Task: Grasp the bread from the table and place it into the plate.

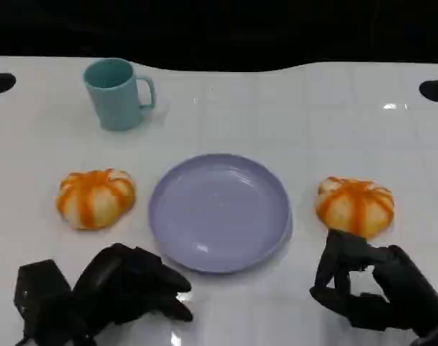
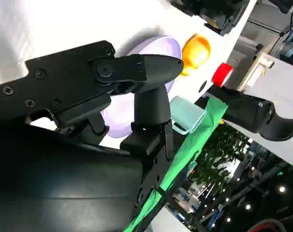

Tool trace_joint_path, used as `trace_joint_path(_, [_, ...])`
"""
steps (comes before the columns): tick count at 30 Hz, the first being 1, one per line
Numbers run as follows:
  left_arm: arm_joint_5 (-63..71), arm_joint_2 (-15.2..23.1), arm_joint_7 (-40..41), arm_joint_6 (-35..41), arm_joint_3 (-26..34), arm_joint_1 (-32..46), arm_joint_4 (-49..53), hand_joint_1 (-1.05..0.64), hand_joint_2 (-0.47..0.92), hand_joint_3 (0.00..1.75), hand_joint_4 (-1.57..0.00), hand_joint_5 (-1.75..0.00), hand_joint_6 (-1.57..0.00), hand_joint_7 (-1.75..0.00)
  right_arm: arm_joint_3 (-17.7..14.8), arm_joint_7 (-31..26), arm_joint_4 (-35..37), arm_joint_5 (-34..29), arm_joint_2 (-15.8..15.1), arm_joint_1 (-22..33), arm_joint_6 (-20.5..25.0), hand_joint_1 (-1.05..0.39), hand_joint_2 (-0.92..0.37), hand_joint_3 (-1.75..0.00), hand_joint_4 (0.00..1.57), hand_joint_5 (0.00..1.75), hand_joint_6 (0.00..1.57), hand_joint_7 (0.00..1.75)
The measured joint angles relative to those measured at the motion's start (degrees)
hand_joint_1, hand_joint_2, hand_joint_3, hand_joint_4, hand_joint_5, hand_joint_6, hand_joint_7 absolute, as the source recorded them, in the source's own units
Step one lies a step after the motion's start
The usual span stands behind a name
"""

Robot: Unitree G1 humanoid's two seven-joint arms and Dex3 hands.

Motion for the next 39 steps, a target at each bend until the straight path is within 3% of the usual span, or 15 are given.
trace_joint_path(23, [-0.15, 0.0, -0.19, 0.35, 0.12, -0.07, 0.27, -1.05, 0.82, 0.0, -1.52, -0.29, -1.53, 0.0, 0.0, -0.24, 0.03, -0.19, 0.0, -0.08, 0.17, -0.47, -0.92, -0.31, 0.89, 1.75, 0.67, 1.75])
trace_joint_path(26, [-0.17, 0.0, -0.2, 0.36, 0.13, -0.07, 0.26, -1.05, 0.81, 0.0, -1.52, -0.29, -1.53, 0.0, -0.02, -0.25, 0.01, -0.15, 0.0, -0.08, 0.18, -0.5, -0.92, -0.33, 0.77, 1.75, 0.55, 1.57])
trace_joint_path(31, [-0.22, -0.01, -0.21, 0.62, 0.2, -0.08, 0.26, -1.05, 0.81, 0.0, -1.51, -0.28, -1.53, 0.0, -0.38, 0.05, -1.38, 1.37, 0.0, -0.25, 1.86, -0.48, -0.92, -0.28, 0.58, 1.6, 0.47, 1.1])
trace_joint_path(35, [-0.21, -0.01, -0.22, 0.62, 0.19, -0.09, 0.27, -1.05, 0.82, 0.0, -1.51, -0.29, -1.53, 0.0, -1.61, -0.1, -3.3, 1.53, -0.32, -0.76, 3.21, -0.49, -0.92, -0.24, 0.43, 1.29, 0.46, 0.67])
trace_joint_path(38, [-0.2, 0.0, -0.21, 0.62, 0.17, -0.09, 0.26, -1.05, 0.81, 0.0, -1.52, -0.29, -1.54, 0.0, -2.24, -0.39, -5.0, 0.1, -1.31, -0.91, 4.26, -0.5, -0.92, -0.22, 0.4, 1.18, 0.45, 0.54])
trace_joint_path(39, [-0.2, -0.01, -0.21, 0.62, 0.18, -0.09, 0.26, -1.05, 0.81, 0.0, -1.51, -0.29, -1.53, 0.0, -2.38, -0.47, -5.37, -0.19, -1.54, -0.92, 4.42, -0.51, -0.92, -0.2, 0.34, 1.06, 0.43, 0.45])
